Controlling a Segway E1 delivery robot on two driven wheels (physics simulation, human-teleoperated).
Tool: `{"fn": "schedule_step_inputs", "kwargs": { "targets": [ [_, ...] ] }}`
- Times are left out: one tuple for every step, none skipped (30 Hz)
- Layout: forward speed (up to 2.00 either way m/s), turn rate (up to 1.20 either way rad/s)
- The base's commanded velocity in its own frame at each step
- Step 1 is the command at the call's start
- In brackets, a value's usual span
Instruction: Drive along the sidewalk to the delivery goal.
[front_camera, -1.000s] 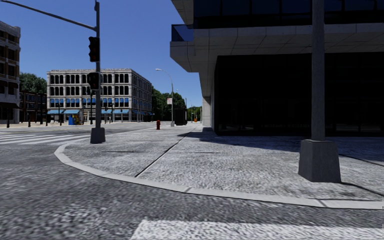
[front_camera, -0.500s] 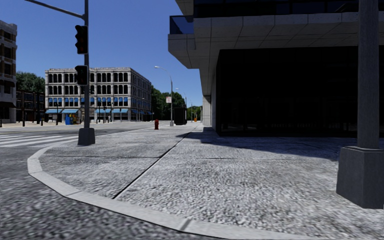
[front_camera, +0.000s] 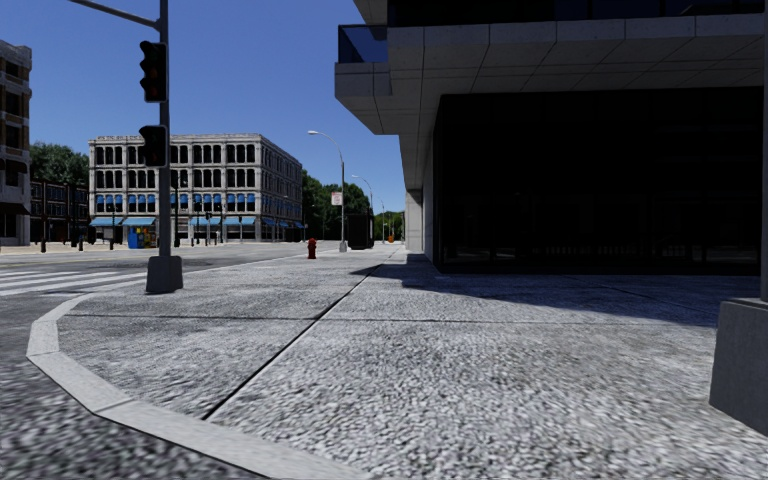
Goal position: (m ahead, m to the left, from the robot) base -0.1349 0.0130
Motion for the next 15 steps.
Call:
{"fn": "schedule_step_inputs", "kwargs": {
  "targets": [
    [0.00, 0.00],
    [0.00, 0.00],
    [0.00, 0.00],
    [0.00, 0.00],
    [0.00, 0.00],
    [0.00, 0.00],
    [0.00, 0.00],
    [0.00, 0.00],
    [0.00, 0.00],
    [0.00, 0.00],
    [0.00, 0.00],
    [0.00, 0.00],
    [0.00, 0.00],
    [0.00, 0.00],
    [0.00, 0.00]
  ]
}}
